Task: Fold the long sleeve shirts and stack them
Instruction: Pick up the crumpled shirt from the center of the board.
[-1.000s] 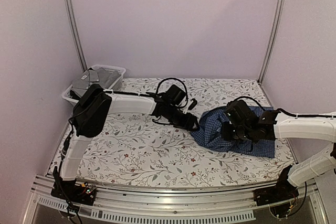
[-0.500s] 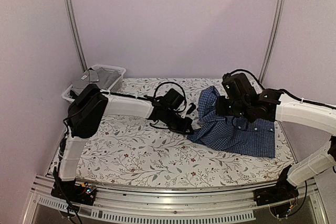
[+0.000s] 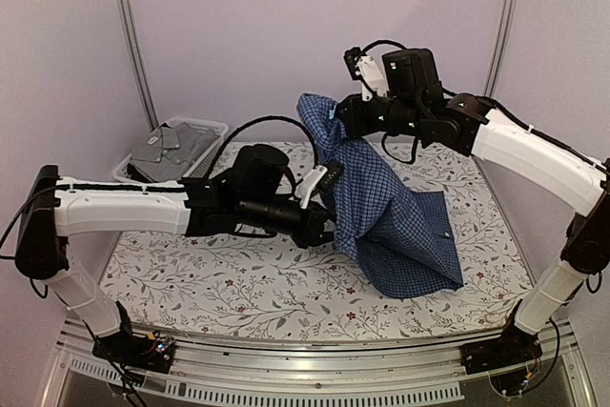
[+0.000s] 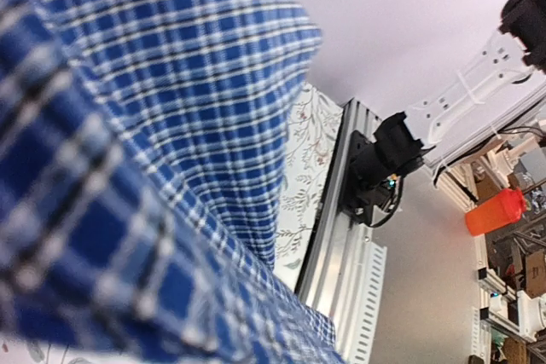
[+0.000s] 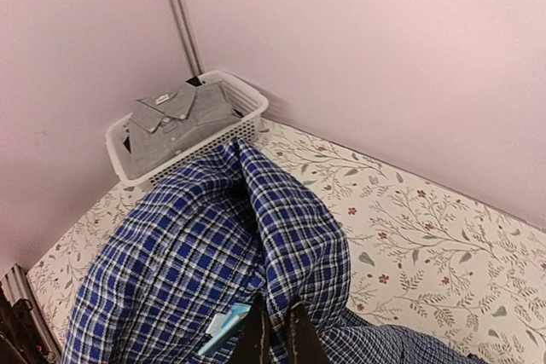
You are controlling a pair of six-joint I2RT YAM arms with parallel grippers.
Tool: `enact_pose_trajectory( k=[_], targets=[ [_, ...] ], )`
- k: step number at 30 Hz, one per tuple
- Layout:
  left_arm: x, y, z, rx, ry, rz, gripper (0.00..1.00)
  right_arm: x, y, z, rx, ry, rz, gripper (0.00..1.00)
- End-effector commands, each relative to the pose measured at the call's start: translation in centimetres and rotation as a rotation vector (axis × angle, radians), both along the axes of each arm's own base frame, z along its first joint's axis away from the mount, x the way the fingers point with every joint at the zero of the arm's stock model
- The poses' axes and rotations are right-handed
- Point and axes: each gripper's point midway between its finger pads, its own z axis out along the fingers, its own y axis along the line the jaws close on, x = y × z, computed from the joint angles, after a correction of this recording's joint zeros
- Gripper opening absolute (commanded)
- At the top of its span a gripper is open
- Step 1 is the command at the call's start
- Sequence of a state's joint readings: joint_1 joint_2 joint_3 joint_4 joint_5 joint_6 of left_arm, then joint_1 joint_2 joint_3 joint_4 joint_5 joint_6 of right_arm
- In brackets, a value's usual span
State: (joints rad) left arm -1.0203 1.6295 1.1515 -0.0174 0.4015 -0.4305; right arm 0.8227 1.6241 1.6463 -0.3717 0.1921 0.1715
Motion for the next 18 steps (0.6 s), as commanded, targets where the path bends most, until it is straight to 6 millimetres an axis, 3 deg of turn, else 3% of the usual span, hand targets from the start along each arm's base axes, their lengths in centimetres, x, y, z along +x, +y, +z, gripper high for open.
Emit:
enact_pose_trajectory(
  k=[1, 4, 7, 13, 18],
  targets=[
    [-0.5, 0.8, 3.0, -0.073, -0.105, 0.022, 0.14, -2.8, 4.5, 6.4, 0.114, -0.152, 0.328, 0.0],
    [0.1, 1.5, 5.7, -0.118, -0.166, 0.069, 0.32, -5.1, 5.6, 9.0, 0.171, -0.203, 0.488, 0.0],
    [0.5, 2.3, 8.8, -0.174, -0.232, 0.11, 0.46, -6.6, 5.2, 11.4, 0.234, -0.249, 0.597, 0.0],
    [0.1, 5.3, 15.0, -0.292, -0.393, 0.14, 0.57, -9.2, 3.5, 14.7, 0.325, -0.311, 0.777, 0.0],
    [1.1, 8.5, 17.7, -0.284, -0.487, 0.207, 0.61, -11.0, 2.3, 16.5, 0.363, -0.348, 0.875, 0.0]
  ],
)
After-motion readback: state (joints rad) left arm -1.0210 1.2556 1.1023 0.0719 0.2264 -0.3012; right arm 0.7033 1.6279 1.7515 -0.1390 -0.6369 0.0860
